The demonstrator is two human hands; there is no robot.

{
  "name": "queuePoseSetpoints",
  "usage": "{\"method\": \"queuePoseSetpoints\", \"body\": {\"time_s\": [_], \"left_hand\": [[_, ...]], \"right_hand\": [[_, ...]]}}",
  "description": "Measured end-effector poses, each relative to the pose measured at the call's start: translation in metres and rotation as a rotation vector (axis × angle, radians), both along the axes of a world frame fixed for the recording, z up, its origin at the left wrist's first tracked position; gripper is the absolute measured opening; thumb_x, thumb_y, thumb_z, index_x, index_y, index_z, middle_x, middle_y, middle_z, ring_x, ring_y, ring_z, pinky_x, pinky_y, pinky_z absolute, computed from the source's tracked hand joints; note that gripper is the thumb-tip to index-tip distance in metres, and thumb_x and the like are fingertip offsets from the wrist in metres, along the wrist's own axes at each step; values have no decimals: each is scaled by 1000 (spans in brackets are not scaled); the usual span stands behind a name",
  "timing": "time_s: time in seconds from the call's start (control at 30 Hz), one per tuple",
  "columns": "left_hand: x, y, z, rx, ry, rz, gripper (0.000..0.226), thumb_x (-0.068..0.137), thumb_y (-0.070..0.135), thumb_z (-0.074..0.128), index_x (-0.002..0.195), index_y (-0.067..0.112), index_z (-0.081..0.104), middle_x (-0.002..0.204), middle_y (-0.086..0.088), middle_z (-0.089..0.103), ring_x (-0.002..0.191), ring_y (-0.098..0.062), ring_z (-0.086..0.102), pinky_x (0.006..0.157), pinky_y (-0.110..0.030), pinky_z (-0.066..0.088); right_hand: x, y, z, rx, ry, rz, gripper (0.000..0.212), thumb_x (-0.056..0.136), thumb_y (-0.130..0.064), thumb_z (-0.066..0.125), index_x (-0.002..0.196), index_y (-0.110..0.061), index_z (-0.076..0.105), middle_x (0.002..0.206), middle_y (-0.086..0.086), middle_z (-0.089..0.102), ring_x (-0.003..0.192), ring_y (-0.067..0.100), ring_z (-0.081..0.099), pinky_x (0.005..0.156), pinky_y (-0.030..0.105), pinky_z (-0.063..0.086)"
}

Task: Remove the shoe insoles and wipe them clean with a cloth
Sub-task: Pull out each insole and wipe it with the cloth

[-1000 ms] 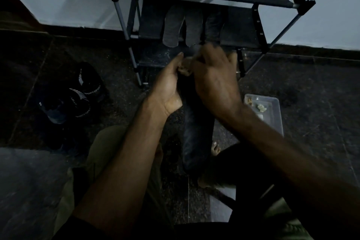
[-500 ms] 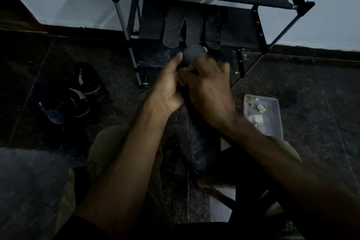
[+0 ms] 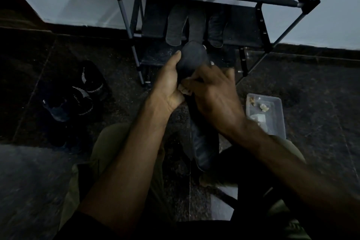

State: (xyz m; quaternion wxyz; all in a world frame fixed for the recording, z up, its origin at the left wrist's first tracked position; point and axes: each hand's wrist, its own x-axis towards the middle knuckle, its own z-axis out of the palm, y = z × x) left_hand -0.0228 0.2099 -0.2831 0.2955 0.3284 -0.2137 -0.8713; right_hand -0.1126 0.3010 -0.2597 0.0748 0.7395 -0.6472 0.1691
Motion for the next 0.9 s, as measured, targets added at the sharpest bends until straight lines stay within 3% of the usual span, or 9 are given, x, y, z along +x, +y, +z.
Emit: {"method": "queuePoseSetpoints", "body": {"time_s": [0.1,0.2,0.27,0.37,0.47,0.57,0.7,0.8,0.9], "left_hand": [[-3,1,4,-7,-58,7,49,103,41,34,118,4,61,100,-18,72,81,-24,71,62,-28,57],[-8,4,7,2,-8,36,51,104,38,32,133,2,53,123,-19,62,106,-28,63,92,-40,52],[-10,5,5,21,19,40,51,104,38,32,136,3,50,134,-19,55,116,-29,57,101,-42,45],[-6,2,1,40,-7,46,48,102,40,38,124,2,59,129,-21,58,110,-29,60,96,-40,49],[-1,1,-1,1,-65,26,45,102,41,38,111,5,63,103,-17,71,90,-24,69,83,-33,56],[-5,4,2,2,-60,45,40,102,37,39,101,8,67,88,-12,73,79,-22,71,72,-32,58],[-14,11,7,-23,-31,17,42,103,39,36,112,11,65,106,-13,70,96,-26,68,88,-39,54],[-8,6,1,-12,-10,42,41,102,40,36,108,12,66,100,-10,71,92,-23,70,80,-35,58],[0,2,0,17,-4,44,46,102,40,36,105,6,66,97,-12,71,91,-24,69,81,-33,56]], "right_hand": [[-13,0,6,-12,7,-61,33,86,-25,45,99,-21,75,91,4,65,85,29,60,75,36,24],[-31,-15,11,-49,-42,-267,31,87,-18,47,100,-17,75,91,7,66,86,31,61,77,37,26],[-30,-24,13,-53,-95,-337,34,88,-20,43,100,-18,75,89,7,66,85,30,61,77,39,30],[-9,-19,6,-32,-69,-186,34,87,-24,42,97,-20,73,89,6,64,84,29,60,76,39,30],[1,-4,0,-38,7,-8,22,83,-20,55,95,-19,73,88,5,61,83,28,58,74,36,26],[-16,-14,7,-45,11,-127,27,87,-19,48,98,-16,72,89,9,62,83,30,59,77,39,31],[-32,-49,20,-98,-83,-391,31,88,-19,41,95,-16,72,92,8,64,85,29,60,77,37,29],[-13,-47,17,-86,-73,-265,37,89,-26,37,96,-18,72,95,7,62,88,26,58,75,34,24],[5,-25,6,-61,-22,-49,23,86,-21,54,99,-20,73,96,8,62,88,29,60,73,37,34]]}}
